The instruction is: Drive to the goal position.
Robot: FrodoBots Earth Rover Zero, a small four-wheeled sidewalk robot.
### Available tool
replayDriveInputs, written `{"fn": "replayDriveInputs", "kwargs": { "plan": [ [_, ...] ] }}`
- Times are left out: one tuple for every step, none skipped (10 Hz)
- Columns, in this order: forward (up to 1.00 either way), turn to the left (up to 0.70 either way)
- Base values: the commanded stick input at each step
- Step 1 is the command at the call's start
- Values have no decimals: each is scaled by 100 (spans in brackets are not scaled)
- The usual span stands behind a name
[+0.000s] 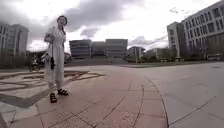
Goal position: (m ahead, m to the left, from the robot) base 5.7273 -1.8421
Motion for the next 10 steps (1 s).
{"fn": "replayDriveInputs", "kwargs": {
  "plan": [
    [50,1],
    [50,1],
    [50,1],
    [50,1],
    [50,1],
    [50,1],
    [50,1],
    [50,1],
    [50,1],
    [50,1]
  ]
}}
